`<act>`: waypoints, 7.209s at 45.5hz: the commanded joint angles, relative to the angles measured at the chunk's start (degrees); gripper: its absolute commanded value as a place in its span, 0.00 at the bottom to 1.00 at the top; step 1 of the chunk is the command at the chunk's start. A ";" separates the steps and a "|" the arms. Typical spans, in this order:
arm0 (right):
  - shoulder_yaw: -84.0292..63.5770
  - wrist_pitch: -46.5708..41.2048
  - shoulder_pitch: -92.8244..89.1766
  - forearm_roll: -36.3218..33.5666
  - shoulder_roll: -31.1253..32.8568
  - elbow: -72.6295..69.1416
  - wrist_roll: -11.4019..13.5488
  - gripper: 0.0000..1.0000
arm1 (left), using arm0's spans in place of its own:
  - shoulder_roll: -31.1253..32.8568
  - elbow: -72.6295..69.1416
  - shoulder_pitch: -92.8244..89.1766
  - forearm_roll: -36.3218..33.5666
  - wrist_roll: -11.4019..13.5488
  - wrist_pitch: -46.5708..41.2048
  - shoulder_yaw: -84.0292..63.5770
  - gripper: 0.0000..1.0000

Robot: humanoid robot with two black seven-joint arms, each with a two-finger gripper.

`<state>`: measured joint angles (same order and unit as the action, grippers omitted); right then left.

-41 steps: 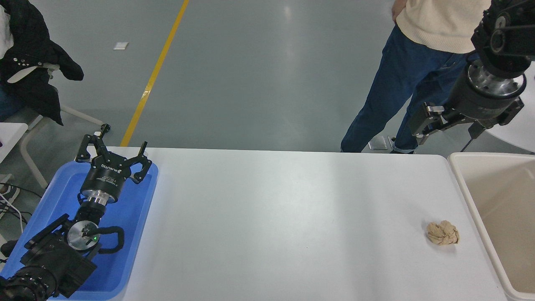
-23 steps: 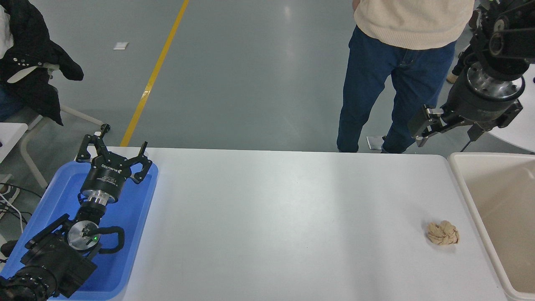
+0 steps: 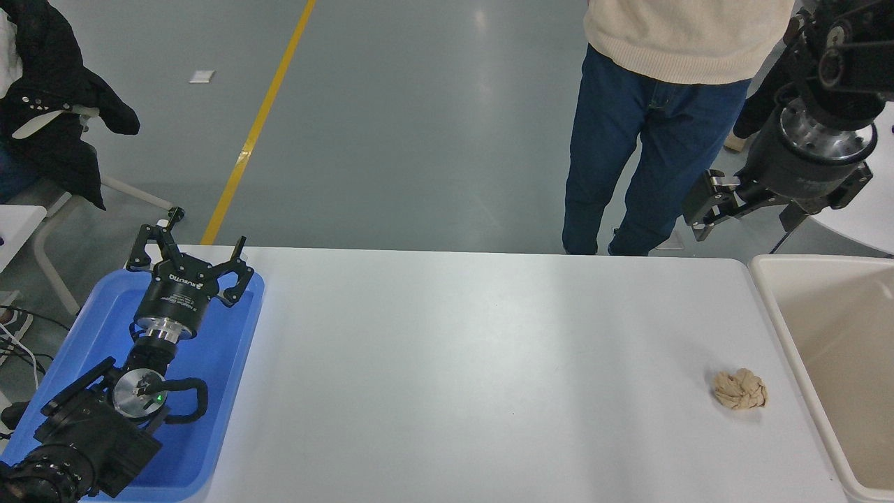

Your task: Pick up paper ball place in dustbin

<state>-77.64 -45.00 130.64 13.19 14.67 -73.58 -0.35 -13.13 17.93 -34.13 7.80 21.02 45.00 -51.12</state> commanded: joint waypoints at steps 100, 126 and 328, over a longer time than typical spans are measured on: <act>16.03 30.32 -51.98 7.82 17.15 15.39 0.00 1.00 | -0.05 -0.18 0.12 0.29 -0.01 0.00 -0.03 1.00; 22.71 30.76 -62.87 6.94 14.77 26.73 0.00 1.00 | -0.05 -0.18 0.03 0.29 -0.01 0.00 -0.03 1.00; 19.26 0.00 -50.72 5.01 39.30 38.50 0.00 0.00 | -0.05 -0.18 0.12 0.29 -0.01 0.00 -0.03 1.00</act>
<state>-72.67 -45.00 102.60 18.22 52.38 -45.44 -0.35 -13.18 17.76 -34.04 8.08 21.00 45.00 -51.15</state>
